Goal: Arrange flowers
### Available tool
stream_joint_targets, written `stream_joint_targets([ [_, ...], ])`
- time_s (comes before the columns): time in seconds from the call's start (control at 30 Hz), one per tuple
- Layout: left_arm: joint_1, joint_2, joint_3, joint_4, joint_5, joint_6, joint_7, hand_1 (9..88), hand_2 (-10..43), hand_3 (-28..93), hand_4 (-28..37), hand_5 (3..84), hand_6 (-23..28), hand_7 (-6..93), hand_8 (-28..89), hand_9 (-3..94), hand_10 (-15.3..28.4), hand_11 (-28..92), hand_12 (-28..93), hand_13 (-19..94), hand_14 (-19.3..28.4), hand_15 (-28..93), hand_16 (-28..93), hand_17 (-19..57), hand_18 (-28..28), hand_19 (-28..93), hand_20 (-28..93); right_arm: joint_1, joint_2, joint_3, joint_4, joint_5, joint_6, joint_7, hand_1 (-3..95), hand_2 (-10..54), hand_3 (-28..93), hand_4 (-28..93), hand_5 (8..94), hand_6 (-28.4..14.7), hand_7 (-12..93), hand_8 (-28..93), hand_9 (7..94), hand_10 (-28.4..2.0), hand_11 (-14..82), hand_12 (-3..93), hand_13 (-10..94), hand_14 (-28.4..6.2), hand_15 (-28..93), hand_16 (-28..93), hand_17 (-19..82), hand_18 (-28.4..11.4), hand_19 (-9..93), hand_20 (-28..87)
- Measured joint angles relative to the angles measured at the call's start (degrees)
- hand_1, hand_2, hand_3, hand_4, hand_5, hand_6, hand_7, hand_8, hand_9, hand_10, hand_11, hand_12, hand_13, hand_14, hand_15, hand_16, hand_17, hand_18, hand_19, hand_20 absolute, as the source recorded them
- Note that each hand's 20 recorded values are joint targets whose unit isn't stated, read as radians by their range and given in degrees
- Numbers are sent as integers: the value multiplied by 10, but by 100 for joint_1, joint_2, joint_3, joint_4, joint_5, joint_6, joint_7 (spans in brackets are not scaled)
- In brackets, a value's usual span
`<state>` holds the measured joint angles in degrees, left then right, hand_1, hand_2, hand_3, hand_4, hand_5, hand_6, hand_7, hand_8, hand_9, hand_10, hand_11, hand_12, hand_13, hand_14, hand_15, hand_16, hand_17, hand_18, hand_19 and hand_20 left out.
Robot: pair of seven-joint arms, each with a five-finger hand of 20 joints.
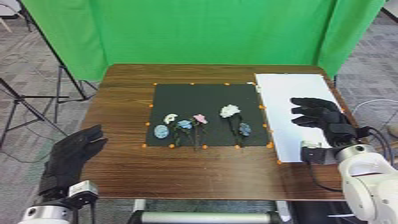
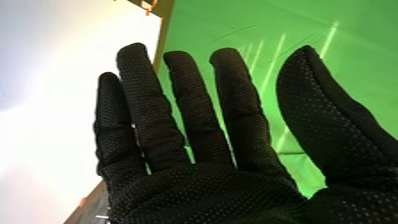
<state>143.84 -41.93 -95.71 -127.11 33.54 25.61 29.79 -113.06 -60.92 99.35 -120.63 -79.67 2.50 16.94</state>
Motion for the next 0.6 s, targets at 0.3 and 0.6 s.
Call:
stream_joint_targets([
  [0.3, -10, -30, 15, 0, 3, 0, -8, 278, 26, 824, -202, 440, 120, 188, -109, 324, 189, 330, 84, 211, 244, 607, -138, -97, 214, 586, 102, 23, 1, 0, 0, -2, -5, 15, 263, 40, 897, -282, 488, -18, 211, -149, 519, -143, 150, 142, 428, -171, 382, 127, 121, -191, 576, 148],
  [0.6, -47, -31, 55, 0, 3, 1, -2, 278, 26, 823, -202, 435, 120, 189, -109, 322, 189, 331, 84, 210, 244, 607, -138, -97, 215, 586, 100, 70, 2, -5, 1, -3, -7, 16, 263, 40, 898, -282, 488, -18, 210, -149, 520, -144, 151, 143, 428, -170, 386, 126, 121, -192, 577, 149],
])
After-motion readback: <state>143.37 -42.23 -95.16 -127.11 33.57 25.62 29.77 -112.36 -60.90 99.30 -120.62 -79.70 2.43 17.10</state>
